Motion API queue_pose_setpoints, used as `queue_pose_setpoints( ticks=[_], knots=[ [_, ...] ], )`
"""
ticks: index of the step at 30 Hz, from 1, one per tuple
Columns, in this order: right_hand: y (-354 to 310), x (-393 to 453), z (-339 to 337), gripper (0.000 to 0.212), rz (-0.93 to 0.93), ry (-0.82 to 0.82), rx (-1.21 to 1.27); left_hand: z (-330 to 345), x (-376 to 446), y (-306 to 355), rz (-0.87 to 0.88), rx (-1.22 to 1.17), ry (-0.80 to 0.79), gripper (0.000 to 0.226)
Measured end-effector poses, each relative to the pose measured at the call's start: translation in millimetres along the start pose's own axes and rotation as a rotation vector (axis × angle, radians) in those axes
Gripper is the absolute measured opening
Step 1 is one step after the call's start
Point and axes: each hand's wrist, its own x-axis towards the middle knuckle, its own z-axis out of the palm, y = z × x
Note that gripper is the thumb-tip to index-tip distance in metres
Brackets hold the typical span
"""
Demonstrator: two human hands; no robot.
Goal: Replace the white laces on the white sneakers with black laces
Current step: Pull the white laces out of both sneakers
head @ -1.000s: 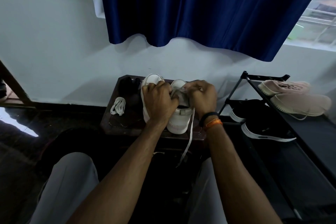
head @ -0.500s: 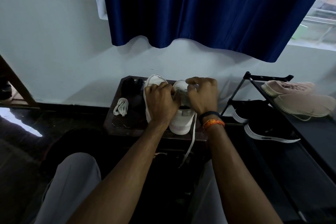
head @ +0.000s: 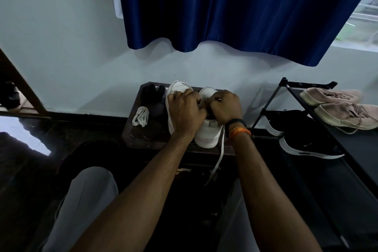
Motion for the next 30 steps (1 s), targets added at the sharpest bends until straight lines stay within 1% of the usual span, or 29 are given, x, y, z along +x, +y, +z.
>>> queue_pose_setpoints(
  ticks=[2,3,5,7,8,10,11,12,13,15,16,17,18,19,22,24,25,27,28,30],
  knots=[
    [2,-1,-7,0.016,0.143,0.071,0.27,2,1,-1,0.002,0.027,-0.003,0.018],
    [1,-4,-12,0.017,0.208,0.102,0.455,3,0,-1,0.003,0.033,-0.003,0.018],
    [-1,-9,-23,0.035,0.33,0.181,0.911,3,1,0,0.0,0.035,0.002,0.016],
    [-4,-17,-34,0.049,0.48,0.185,1.426,3,1,0,-0.001,0.035,0.002,0.015],
    [-5,-20,-37,0.051,0.522,0.187,1.603,2,1,1,-0.002,0.036,0.005,0.014],
    [-9,-25,-40,0.041,0.547,0.214,1.7,2,1,1,-0.001,0.045,0.0,0.014],
    [-9,-25,-38,0.034,0.548,0.226,1.659,2,1,1,0.0,0.049,-0.003,0.014],
    [-9,-24,-35,0.029,0.532,0.227,1.529,2,1,0,0.001,0.049,-0.003,0.015],
    [-9,-22,-31,0.025,0.493,0.242,1.277,2,1,0,0.004,0.047,0.0,0.016],
    [-5,-15,-27,0.011,0.368,0.304,0.568,2,1,-1,0.013,0.05,0.003,0.018],
    [-6,-13,-27,0.014,0.304,0.326,0.279,2,1,-1,0.019,0.056,0.004,0.018],
    [-7,-12,-28,0.029,0.232,0.318,0.091,3,1,-2,0.024,0.06,0.007,0.019],
    [-9,-12,-28,0.04,0.165,0.281,0.01,3,1,-2,0.027,0.06,0.008,0.02],
    [-11,-11,-29,0.044,0.113,0.245,-0.009,3,1,-2,0.032,0.06,0.01,0.022],
    [-11,-8,-24,0.036,0.024,0.099,-0.088,4,1,-3,0.039,0.043,0.012,0.024],
    [-10,-10,-17,0.029,0.029,-0.023,-0.215,5,2,-5,0.032,0.028,0.007,0.024],
    [-9,-11,-14,0.028,0.033,-0.052,-0.252,5,2,-5,0.026,0.022,0.005,0.024],
    [-8,-11,-11,0.023,0.022,-0.038,-0.238,4,1,-4,0.015,0.006,0.004,0.024],
    [-7,-12,-9,0.022,0.004,-0.017,-0.191,4,1,-4,0.012,-0.001,0.007,0.023],
    [-7,-13,-7,0.029,-0.008,0.038,-0.035,3,1,-2,0.006,-0.002,0.017,0.023]
  ],
)
